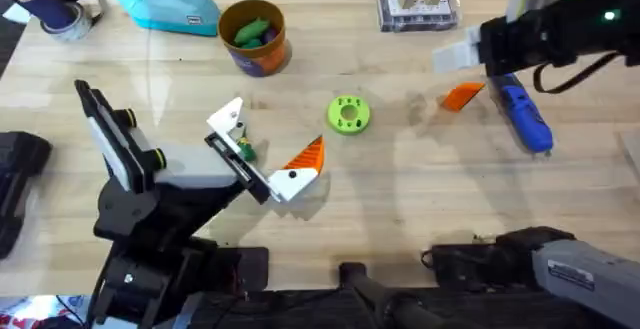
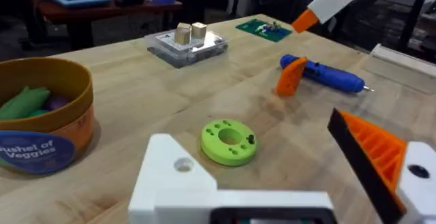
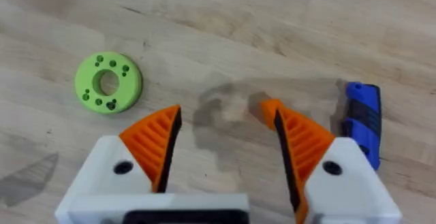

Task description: Pick up the gripper from the table and insert it into the empty holder that is missing its gripper. Then pick up a screw, insert it into the mounting hole, and use the screwdriver to tighten it. Finally, clean up the table by picking up the vegetable and placing it into the bucket.

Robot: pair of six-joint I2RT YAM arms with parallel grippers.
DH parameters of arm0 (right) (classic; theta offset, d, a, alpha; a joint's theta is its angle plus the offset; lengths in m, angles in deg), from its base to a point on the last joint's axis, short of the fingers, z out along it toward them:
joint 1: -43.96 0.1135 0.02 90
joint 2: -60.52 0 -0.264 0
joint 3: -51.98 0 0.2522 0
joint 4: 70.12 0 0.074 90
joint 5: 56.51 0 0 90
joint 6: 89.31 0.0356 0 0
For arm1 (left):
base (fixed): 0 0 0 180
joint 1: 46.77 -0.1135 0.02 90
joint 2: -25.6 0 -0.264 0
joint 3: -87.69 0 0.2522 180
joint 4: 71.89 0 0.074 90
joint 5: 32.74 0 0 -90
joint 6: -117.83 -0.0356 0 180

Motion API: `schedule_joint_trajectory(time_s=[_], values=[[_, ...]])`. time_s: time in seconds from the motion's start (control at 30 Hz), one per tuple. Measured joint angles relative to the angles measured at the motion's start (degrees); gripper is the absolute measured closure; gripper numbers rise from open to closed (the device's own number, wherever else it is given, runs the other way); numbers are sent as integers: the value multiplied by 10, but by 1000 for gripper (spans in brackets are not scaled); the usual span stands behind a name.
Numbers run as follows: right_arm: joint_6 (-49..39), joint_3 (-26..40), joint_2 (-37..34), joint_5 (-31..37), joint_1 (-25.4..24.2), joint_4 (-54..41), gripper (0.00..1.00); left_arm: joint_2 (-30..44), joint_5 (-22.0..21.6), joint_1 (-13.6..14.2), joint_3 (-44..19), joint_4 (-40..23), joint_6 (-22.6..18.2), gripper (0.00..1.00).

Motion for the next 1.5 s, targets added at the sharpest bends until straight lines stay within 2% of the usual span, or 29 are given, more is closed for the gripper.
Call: schedule_joint_trajectory(time_s=[0.17,0.27,0.3,0.43,0.63,0.77,1.07,1.17,1.33,1.43,1.5], values=[[0,1,4,3,0,-16,161,0,0,0,0,0,0,9],[-6,1,3,27,0,-29,161,0,0,0,0,0,0,9],[-58,1,3,80,-4,-37,161,0,0,0,0,0,0,9],[-100,1,0,92,-29,-43,161,0,0,0,0,0,0,9],[-173,2,-56,38,-104,-44,161,0,0,0,0,0,0,9],[-201,2,-102,1,-134,-44,161,0,0,0,0,0,0,9],[-233,2,-178,-26,-144,-36,176,0,-2,0,0,0,0,9],[-238,2,-198,-28,-144,-29,327,0,-2,0,0,0,0,9],[-244,2,-209,-28,-144,-24,480,0,-5,0,0,0,0,9],[-242,2,-209,-28,-144,-21,667,0,-5,0,0,0,0,9],[-244,2,-209,-27,-144,-17,840,0,-6,0,0,0,0,9]])
